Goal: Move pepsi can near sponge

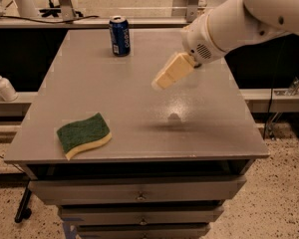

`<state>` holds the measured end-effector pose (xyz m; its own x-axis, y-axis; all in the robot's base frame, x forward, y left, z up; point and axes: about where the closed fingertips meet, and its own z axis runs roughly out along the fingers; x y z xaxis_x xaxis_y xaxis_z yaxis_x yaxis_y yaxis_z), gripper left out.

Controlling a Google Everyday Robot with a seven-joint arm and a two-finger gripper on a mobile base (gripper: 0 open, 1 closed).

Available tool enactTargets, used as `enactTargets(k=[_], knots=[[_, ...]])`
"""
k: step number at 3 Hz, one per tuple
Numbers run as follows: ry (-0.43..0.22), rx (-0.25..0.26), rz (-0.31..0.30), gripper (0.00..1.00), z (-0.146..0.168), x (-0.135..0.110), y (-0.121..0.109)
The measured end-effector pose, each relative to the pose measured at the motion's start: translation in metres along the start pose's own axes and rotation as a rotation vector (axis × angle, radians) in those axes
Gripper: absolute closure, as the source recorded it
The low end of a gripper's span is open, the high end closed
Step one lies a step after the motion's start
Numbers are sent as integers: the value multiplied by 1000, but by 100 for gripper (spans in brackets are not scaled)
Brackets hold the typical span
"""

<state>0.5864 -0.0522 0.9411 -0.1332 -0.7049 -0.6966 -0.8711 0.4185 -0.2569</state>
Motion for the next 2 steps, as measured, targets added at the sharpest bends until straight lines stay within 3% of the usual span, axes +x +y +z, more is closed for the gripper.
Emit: enactTargets(k=[1,2], knots=[[-147,52,121,0,59,-14,-31],[-244,101,192,0,99,-30,-62]])
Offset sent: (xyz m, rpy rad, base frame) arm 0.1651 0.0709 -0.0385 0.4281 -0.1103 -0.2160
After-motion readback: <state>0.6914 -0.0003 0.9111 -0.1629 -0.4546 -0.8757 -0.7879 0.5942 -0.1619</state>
